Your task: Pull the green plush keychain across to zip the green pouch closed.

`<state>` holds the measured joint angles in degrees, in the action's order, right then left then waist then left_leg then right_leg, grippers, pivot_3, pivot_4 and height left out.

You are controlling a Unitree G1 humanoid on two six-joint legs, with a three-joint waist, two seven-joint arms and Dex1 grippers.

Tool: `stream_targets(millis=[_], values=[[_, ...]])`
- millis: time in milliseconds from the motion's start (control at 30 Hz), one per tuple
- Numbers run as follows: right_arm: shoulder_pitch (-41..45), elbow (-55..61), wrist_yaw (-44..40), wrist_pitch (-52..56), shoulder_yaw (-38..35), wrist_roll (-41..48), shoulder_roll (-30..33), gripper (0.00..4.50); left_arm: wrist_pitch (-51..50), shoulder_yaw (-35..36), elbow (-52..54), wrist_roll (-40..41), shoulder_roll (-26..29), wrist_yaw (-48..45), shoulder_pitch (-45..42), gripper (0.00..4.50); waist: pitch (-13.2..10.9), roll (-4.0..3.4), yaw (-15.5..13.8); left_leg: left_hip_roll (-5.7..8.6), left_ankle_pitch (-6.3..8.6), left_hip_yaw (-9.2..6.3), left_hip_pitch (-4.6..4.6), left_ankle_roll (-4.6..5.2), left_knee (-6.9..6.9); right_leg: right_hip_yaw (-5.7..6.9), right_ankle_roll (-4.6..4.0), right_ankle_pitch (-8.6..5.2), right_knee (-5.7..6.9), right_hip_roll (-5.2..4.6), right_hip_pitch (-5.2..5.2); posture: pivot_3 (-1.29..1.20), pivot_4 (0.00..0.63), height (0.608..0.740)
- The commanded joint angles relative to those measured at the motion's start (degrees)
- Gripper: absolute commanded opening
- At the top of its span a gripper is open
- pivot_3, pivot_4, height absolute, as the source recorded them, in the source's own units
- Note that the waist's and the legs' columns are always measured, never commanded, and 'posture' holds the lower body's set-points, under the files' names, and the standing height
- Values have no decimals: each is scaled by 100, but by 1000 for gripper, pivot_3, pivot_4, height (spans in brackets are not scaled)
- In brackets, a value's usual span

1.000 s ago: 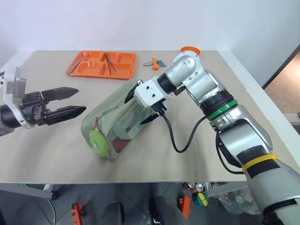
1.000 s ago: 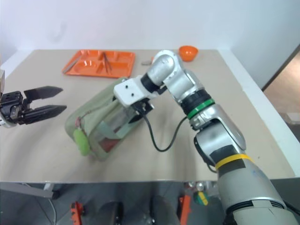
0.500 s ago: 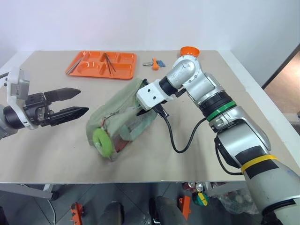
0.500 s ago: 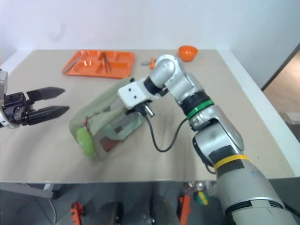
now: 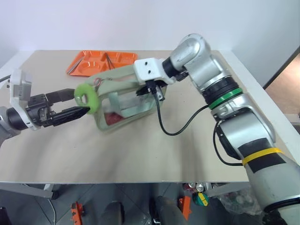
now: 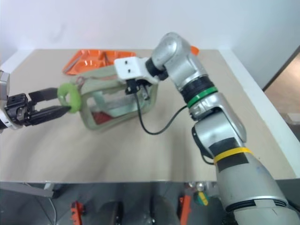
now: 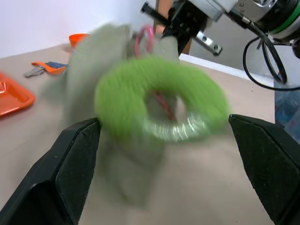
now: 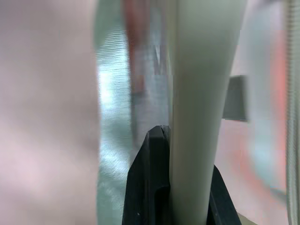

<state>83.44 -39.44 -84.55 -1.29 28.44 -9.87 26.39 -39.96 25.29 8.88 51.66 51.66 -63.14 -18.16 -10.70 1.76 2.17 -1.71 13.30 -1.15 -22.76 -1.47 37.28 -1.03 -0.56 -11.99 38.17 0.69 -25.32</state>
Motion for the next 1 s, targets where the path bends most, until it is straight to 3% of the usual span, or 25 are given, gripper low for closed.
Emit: stream_targets(millis=[33,367,700,1000], values=[[-92,763,-323,136,-114,-26,301,16,36,212,201,124,2,56,-11,4500,0,0,1,0,1,1,0,-1,0,-1,0,0,0,0,-1,0,150,740],[-527,1656,-596,1760,66,-368,822,16,57,183,214,232,-51,140,-28,4500,-2,-3,45,-7,4,2,0,-6,1,-3,-8,0,5,12,-8,0,150,740],[-187,1960,-785,3690,265,-81,219,16,51,164,208,238,-98,178,-36,4500,-2,-4,60,-9,4,2,1,-6,2,-3,-9,1,5,14,-7,0,150,740],[-104,1885,-464,4196,406,132,-188,16,35,319,354,333,-105,290,164,4500,-2,-3,48,-10,4,-4,-3,-6,1,5,-15,-2,5,12,-8,0,150,740]])
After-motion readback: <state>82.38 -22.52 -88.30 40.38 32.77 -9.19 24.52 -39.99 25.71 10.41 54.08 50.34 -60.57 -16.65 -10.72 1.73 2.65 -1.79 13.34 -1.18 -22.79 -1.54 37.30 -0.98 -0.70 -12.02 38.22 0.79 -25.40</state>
